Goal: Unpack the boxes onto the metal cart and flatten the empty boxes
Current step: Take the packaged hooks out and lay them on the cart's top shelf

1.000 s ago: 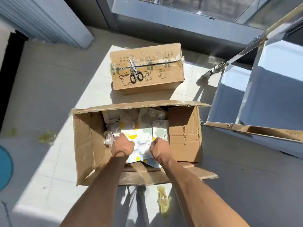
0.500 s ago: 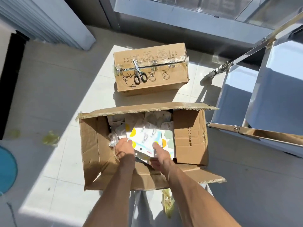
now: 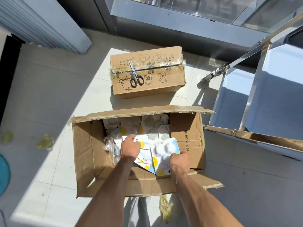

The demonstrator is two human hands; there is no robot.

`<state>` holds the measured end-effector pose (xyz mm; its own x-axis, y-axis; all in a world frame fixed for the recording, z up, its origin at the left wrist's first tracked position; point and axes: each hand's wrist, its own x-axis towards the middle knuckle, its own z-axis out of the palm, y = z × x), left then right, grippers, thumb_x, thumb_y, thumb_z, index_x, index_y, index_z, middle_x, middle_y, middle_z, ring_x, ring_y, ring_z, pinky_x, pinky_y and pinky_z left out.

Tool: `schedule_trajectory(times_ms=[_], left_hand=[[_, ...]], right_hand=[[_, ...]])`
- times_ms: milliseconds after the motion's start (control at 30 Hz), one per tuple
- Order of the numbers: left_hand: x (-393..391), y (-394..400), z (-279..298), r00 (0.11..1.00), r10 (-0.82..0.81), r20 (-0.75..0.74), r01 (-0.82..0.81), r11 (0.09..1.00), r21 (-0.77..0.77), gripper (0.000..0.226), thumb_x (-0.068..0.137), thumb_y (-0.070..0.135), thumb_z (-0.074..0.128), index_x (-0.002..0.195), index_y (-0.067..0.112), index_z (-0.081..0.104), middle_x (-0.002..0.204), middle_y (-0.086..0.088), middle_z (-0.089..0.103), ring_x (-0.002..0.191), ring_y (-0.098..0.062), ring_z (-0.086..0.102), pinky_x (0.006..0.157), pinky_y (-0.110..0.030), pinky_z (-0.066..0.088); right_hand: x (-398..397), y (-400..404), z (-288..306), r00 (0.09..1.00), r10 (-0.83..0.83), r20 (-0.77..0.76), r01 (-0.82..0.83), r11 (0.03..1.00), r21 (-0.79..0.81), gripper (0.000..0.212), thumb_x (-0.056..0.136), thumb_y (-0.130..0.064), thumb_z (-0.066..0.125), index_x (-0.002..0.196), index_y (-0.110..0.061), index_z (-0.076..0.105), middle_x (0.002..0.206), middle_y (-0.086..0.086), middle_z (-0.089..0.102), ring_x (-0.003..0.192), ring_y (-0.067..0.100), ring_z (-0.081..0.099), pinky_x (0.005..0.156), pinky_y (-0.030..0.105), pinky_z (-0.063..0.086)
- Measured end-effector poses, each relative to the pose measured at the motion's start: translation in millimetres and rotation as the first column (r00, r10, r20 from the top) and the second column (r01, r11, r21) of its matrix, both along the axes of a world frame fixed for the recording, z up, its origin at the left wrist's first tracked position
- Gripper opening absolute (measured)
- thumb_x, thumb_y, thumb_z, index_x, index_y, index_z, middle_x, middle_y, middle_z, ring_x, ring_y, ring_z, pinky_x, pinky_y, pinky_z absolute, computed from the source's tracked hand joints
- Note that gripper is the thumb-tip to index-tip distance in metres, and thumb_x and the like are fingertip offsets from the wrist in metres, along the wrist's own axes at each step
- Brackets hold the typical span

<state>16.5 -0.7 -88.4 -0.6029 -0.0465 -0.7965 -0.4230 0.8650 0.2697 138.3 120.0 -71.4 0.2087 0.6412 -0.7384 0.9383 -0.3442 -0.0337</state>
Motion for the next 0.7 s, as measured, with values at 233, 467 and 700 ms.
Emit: schedule_trajectory(times_ms=[233,467,700], left_hand=[[14.4,35.7,-14.6,0.981,0.177,0.076,-0.181,0.982,0.046,0.018,0.078,0.017,0.064,0.096,0.017,0.064,0.086,-0.005,0.062,0.081,-0.028,0.058,0.065,-0.027,0.041],[15.5,34.0,41.8,0.985,0.149,-0.089,-0.156,0.985,-0.08,0.009,0.086,0.002,0.048,0.082,0.009,0.052,0.087,-0.02,0.057,0.082,-0.035,0.053,0.066,-0.031,0.034],[5.2,26.2,189.5,0.96,0.212,-0.181,-0.232,0.968,-0.1,0.021,0.08,0.003,0.05,0.086,0.005,0.07,0.101,-0.023,0.068,0.092,-0.041,0.06,0.082,-0.039,0.05]], right_hand=[[16.8,9.9,9.7,0.999,-0.043,-0.011,0.044,0.998,0.048,0.029,0.089,-0.019,0.055,0.114,-0.005,0.06,0.11,0.017,0.066,0.1,0.036,0.061,0.084,0.039,0.049],[-0.8,37.9,69.8,0.998,-0.052,-0.046,0.058,0.987,0.147,0.028,0.087,-0.019,0.056,0.112,-0.008,0.059,0.109,0.017,0.067,0.098,0.036,0.061,0.083,0.039,0.05],[-45.6,66.1,211.8,0.978,-0.107,-0.178,0.137,0.977,0.165,0.026,0.087,-0.018,0.054,0.111,-0.008,0.058,0.107,0.018,0.066,0.096,0.034,0.062,0.076,0.034,0.045]])
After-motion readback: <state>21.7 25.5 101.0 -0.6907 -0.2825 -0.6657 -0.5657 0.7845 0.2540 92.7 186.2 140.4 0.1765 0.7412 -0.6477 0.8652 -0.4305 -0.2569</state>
